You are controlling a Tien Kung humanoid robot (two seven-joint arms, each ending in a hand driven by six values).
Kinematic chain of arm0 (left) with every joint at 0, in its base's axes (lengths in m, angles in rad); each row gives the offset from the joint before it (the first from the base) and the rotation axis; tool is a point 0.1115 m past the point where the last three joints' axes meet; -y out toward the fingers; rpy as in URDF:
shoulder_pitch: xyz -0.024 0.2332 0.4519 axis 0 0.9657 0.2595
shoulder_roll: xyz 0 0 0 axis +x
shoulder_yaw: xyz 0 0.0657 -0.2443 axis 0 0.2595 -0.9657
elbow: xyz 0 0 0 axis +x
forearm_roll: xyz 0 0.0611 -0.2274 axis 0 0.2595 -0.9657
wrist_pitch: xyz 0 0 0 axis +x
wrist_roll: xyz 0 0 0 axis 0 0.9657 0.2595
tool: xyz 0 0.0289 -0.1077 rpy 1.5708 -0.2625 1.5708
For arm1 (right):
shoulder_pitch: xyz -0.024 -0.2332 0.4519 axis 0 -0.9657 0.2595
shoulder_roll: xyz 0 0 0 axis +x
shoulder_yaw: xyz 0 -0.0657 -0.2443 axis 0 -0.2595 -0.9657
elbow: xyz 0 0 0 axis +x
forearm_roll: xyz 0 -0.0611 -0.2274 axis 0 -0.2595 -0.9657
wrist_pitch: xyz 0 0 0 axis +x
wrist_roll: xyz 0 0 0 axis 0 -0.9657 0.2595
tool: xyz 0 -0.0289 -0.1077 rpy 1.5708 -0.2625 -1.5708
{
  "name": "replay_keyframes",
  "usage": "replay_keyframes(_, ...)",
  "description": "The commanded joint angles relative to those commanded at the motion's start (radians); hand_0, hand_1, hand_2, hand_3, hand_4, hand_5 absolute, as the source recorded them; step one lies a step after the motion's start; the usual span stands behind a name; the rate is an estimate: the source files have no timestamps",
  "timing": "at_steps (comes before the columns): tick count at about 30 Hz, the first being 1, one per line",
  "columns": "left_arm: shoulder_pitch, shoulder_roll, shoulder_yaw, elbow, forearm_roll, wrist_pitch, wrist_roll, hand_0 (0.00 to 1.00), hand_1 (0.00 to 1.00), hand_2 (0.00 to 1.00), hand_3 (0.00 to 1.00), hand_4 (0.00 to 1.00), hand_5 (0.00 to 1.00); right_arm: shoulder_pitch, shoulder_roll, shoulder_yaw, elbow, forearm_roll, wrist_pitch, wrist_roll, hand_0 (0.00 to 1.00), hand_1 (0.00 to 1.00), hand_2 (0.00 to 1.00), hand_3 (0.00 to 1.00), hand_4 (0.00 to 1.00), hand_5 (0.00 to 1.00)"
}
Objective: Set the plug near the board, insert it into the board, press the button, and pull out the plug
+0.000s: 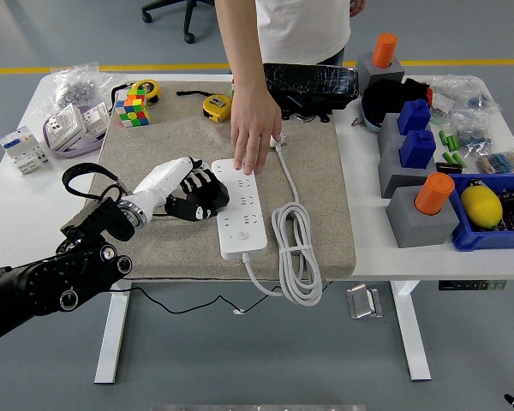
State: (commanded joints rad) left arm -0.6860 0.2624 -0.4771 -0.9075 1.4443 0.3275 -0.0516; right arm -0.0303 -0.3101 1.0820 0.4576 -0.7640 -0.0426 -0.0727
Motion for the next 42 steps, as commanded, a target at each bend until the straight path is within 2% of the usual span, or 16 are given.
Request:
replay_keyframes(12, -0.002, 0.001, 0.001, 0.001, -0.005, -0.017, 0.0, 0.394, 0.417, 0.488, 0.542, 0.771, 0.002, 0.0, 0.0, -0.001, 0.002, 0.001, 0.0, 0.0, 0.61, 0.666, 0.637, 0.565, 0.979, 0.58)
replay_keyframes(13, -0.002, 0.001, 0.002, 0.001, -0.006, -0.019, 0.003, 0.625, 0.572, 0.583, 0.589, 0.998, 0.085, 0.0, 0.0, -0.001, 0.003, 0.001, 0.0, 0.0, 0.61, 0.666, 0.637, 0.565, 0.977, 0.578)
replay_keyframes(18, -0.002, 0.0, 0.001, 0.002, -0.007, -0.016, 0.005, 0.625, 0.572, 0.583, 0.589, 0.998, 0.085, 0.0, 0.0, 0.0, 0.003, 0.001, 0.0, 0.0, 0.61, 0.666, 0.637, 0.565, 0.977, 0.578)
replay_keyframes(19, -0.002, 0.0, 0.0, 0.002, -0.008, -0.015, 0.004, 0.674, 0.65, 0.658, 0.71, 0.998, 0.185, 0.0, 0.0, -0.001, 0.003, 0.001, 0.0, 0.0, 0.612, 0.665, 0.637, 0.564, 0.977, 0.578)
replay_keyframes(24, 0.0, 0.001, -0.004, 0.001, -0.011, -0.009, -0.005, 0.674, 0.65, 0.658, 0.71, 0.998, 0.185, -0.001, 0.001, -0.001, 0.003, 0.001, 0.001, -0.001, 0.612, 0.665, 0.637, 0.564, 0.977, 0.578)
replay_keyframes(25, 0.001, 0.001, -0.005, 0.001, -0.012, -0.009, -0.006, 0.676, 0.66, 0.683, 0.725, 0.998, 0.23, -0.001, 0.0, -0.001, 0.004, 0.001, 0.001, -0.001, 0.615, 0.665, 0.637, 0.564, 0.977, 0.578)
replay_keyframes(29, 0.007, 0.003, -0.016, -0.01, -0.013, -0.008, -0.01, 0.676, 0.66, 0.683, 0.725, 0.998, 0.23, -0.002, 0.0, -0.002, 0.004, 0.001, 0.001, -0.001, 0.615, 0.665, 0.637, 0.564, 0.977, 0.578)
replay_keyframes(30, 0.011, 0.006, -0.025, -0.019, -0.014, -0.005, -0.014, 0.676, 0.66, 0.683, 0.725, 0.998, 0.23, -0.001, 0.0, -0.001, 0.004, 0.001, 0.001, -0.001, 0.615, 0.665, 0.637, 0.564, 0.977, 0.578)
replay_keyframes(31, 0.017, 0.008, -0.034, -0.029, -0.014, -0.002, -0.017, 0.671, 0.662, 0.685, 0.724, 0.998, 0.336, -0.001, 0.0, -0.001, 0.004, 0.001, 0.001, -0.001, 0.615, 0.664, 0.637, 0.564, 0.977, 0.577)
replay_keyframes(33, 0.031, 0.014, -0.054, -0.054, -0.017, 0.01, -0.027, 0.671, 0.662, 0.685, 0.724, 0.998, 0.336, -0.001, 0.0, 0.0, 0.004, 0.0, 0.001, -0.001, 0.615, 0.664, 0.637, 0.564, 0.977, 0.577)
replay_keyframes(36, 0.072, 0.028, -0.109, -0.115, -0.028, 0.053, -0.061, 0.671, 0.662, 0.685, 0.724, 0.998, 0.336, -0.002, 0.0, 0.002, 0.004, 0.0, 0.0, -0.001, 0.615, 0.664, 0.637, 0.564, 0.977, 0.577)
replay_keyframes(37, 0.084, 0.031, -0.124, -0.131, -0.031, 0.064, -0.069, 0.67, 0.662, 0.686, 0.719, 0.998, 0.516, -0.003, 0.0, 0.002, 0.004, 0.0, 0.0, -0.001, 0.613, 0.664, 0.636, 0.564, 0.977, 0.577)
replay_keyframes(39, 0.119, 0.044, -0.166, -0.177, -0.024, 0.091, -0.077, 0.67, 0.662, 0.686, 0.719, 0.998, 0.516, -0.004, 0.0, 0.003, 0.004, -0.001, 0.0, -0.001, 0.613, 0.664, 0.636, 0.564, 0.977, 0.577)
replay_keyframes(42, 0.165, 0.07, -0.201, -0.249, 0.004, 0.102, -0.043, 0.67, 0.662, 0.686, 0.719, 0.998, 0.516, -0.004, -0.001, 0.003, 0.005, -0.002, 0.0, -0.001, 0.613, 0.664, 0.636, 0.564, 0.977, 0.577)
